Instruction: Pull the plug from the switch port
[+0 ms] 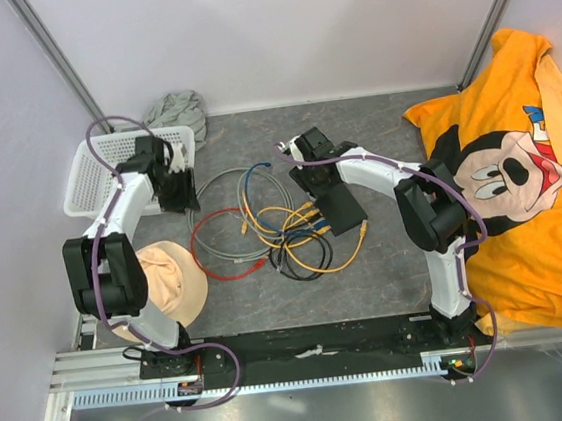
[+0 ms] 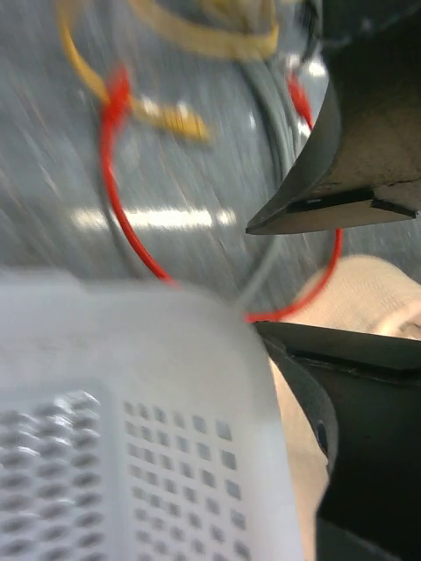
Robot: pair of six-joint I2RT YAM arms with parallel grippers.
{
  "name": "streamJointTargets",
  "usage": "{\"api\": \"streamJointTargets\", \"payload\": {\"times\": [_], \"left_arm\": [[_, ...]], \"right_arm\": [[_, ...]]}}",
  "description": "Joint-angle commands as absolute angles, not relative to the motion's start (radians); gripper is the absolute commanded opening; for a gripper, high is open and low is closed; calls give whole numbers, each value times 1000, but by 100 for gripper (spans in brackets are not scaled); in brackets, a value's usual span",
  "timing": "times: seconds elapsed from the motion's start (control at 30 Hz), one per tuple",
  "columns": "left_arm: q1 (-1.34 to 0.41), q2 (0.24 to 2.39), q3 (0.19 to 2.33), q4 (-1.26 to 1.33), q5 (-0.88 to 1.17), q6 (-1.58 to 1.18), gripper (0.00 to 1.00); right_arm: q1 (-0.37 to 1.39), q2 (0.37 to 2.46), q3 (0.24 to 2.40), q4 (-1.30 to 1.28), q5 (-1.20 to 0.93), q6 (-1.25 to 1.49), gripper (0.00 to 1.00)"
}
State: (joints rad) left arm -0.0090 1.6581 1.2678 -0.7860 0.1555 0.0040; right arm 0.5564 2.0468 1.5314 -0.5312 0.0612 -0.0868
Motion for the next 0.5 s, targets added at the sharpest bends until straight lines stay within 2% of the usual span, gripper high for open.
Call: {"api": "streamJointTargets", "payload": {"times": [0.0,0.03,0.1,0.23,0.4,0.47], "left_arm": [[-41,1588,1489,-634,539,-23,54],[-63,1609,1550,-597,649,-5,55],[-138,1664,1624,-520,718,24,60],[-216,1888,1875,-483,836,-140,57],[-317,2077,1928,-398,822,-222,56],[-331,2104,1919,-371,815,-264,55]], "right_arm": [[537,2048,1470,-549,87,-129,56],[534,2043,1457,-551,90,-129,56],[529,2036,1445,-552,92,-118,56],[506,1985,1437,-566,64,-97,56],[474,1927,1436,-589,20,-94,56],[456,1885,1430,-588,-64,-97,59]]}}
